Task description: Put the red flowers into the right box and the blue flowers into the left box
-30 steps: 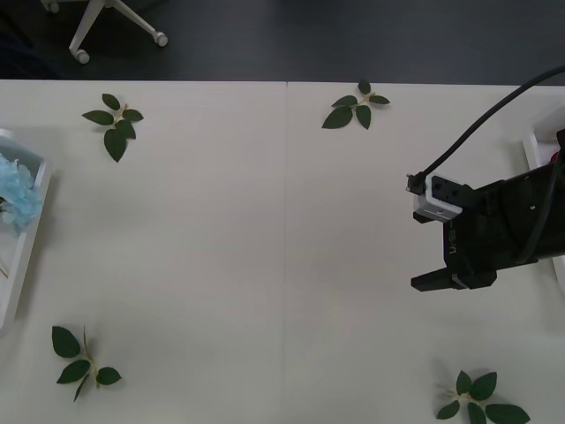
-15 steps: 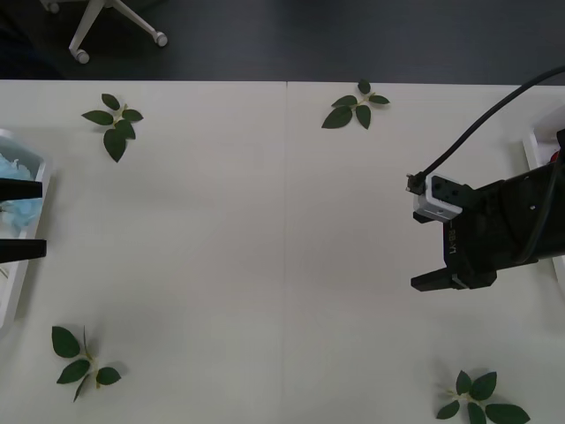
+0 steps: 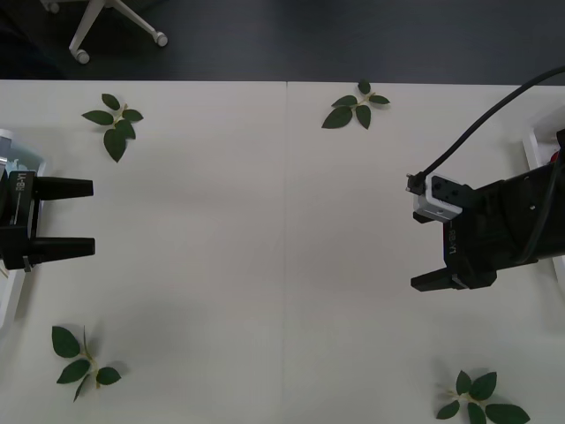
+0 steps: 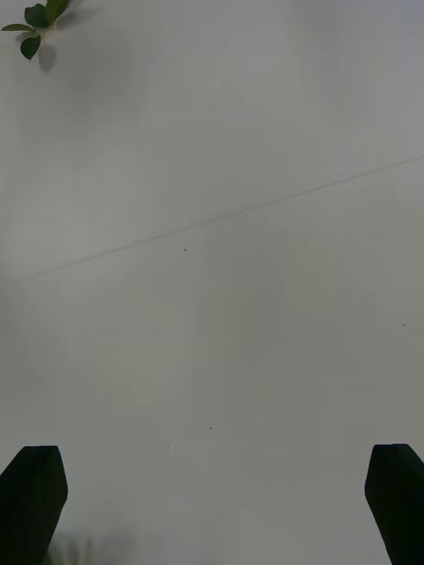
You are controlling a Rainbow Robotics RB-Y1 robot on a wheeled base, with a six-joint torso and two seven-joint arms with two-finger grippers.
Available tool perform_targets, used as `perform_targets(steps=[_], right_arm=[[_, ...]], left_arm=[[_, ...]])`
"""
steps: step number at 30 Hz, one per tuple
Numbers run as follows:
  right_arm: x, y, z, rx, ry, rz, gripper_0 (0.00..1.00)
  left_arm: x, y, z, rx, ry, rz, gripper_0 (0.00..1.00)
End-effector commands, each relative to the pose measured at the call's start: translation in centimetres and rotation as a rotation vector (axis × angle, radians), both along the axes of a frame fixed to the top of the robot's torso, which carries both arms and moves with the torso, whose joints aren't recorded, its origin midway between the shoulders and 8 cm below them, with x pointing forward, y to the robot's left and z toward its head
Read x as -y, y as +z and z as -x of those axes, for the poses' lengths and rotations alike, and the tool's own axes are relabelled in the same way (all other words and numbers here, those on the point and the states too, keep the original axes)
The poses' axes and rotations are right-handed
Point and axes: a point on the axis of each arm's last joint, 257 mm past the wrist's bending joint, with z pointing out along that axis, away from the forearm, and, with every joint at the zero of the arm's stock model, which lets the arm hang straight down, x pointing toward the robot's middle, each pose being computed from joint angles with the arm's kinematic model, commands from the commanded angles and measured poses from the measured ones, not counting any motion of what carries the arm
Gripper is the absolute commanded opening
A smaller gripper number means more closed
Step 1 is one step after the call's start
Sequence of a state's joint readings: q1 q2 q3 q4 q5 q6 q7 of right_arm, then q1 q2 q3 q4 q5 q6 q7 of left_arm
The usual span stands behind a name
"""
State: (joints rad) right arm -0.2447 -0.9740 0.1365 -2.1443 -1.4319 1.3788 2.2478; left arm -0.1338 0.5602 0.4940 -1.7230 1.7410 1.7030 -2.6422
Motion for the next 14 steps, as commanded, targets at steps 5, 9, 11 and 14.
perform_targets(steps=[5,9,11,14], right_arm=[[1.01,0.72,-0.23,0.042,0.020,0.042,1.00],[1.01,0.72,-0.23,0.042,0.020,0.042,1.00],[1.01,0.72,-0.23,0.042,0.020,0.042,1.00],[1.01,0.72,-0.23,0.042,0.020,0.042,1.00]], left_arm=[[0.70,0.58,0.73,0.076,-0.062,-0.045,1.00],[0.70,0.58,0.73,0.076,-0.062,-0.045,1.00],[0.70,0.58,0.73,0.076,-0.062,-0.045,1.00],[0.70,0.58,0.73,0.076,-0.062,-0.045,1.00]])
